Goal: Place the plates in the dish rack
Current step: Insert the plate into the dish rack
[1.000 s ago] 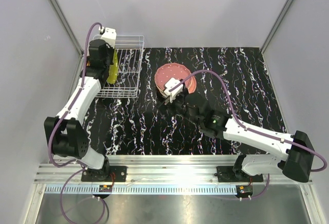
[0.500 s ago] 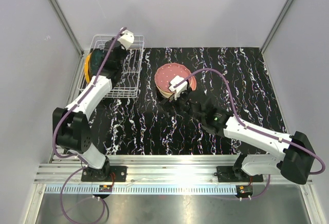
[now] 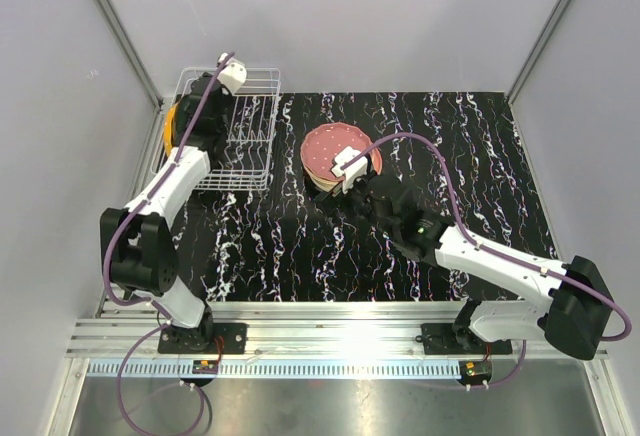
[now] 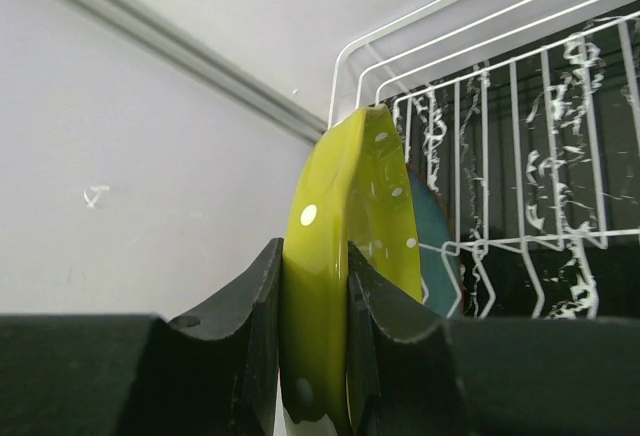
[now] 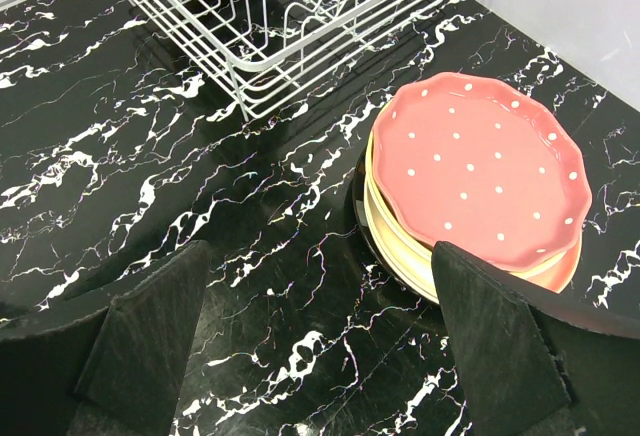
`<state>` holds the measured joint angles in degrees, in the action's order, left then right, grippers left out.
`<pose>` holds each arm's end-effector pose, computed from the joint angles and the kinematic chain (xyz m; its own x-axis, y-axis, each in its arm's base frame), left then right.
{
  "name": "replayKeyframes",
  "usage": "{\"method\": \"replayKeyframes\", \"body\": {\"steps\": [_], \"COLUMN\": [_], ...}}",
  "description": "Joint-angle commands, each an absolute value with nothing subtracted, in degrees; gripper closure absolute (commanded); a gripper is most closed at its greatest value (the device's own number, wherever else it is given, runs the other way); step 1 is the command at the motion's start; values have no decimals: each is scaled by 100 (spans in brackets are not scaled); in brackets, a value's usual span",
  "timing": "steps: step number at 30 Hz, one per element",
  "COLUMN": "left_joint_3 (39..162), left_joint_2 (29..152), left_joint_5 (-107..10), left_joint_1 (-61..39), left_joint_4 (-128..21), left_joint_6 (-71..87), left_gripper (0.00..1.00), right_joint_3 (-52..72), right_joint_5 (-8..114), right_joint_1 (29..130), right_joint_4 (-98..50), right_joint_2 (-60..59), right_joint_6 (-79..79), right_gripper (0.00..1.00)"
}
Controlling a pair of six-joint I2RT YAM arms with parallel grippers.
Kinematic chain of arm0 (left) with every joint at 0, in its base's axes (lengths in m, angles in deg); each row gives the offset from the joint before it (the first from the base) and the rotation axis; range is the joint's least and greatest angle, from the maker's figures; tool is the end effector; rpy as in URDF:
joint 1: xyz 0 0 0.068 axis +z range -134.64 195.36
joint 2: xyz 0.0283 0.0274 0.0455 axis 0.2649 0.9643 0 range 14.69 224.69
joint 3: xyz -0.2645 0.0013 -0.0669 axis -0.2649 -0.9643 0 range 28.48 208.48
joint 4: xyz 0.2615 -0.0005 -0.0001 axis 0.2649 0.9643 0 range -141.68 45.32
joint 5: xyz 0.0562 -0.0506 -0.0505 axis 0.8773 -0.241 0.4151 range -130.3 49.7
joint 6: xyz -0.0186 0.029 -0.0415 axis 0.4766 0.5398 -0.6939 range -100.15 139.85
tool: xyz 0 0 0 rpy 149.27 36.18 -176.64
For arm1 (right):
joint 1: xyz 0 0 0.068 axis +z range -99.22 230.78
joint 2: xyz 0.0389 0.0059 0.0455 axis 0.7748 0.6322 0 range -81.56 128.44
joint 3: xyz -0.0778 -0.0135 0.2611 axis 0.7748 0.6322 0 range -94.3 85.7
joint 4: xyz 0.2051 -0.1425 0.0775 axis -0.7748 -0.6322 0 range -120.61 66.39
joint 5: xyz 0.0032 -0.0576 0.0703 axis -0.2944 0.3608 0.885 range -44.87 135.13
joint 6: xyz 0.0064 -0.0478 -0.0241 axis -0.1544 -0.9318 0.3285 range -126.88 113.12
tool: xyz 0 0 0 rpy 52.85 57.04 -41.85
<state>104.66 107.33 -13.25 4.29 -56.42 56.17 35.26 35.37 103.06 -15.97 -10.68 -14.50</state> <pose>0.3836 -0.0586 0.3439 -0.3181 0.5997 -0.7343 -0.0963 0.7501 0.6543 0.1826 0.2261 0.3094 -0.0444 -0.2709 -0.9616 -0.6904 0.7040 -0.1665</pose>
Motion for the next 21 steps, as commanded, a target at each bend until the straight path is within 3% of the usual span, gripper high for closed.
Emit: {"method": "replayKeyframes", "body": {"steps": [1, 21], "left_joint_3": [10556, 10205], "left_joint_2": [10513, 10864], "left_joint_5": [-1252, -1463], "left_joint_1": [578, 921], "left_joint_4": [-6601, -6592], "left_joint_6": [5554, 4974], "left_gripper": [100, 100], "right_joint_3": [3551, 3516], "right_joint_5": [3555, 3441], "right_joint_1": [10247, 10176], "right_joint_4": [-1438, -1561], "right_joint_2": [-1107, -957], "right_joint_6": [-1417, -1470], "right_gripper": [0, 0]}}
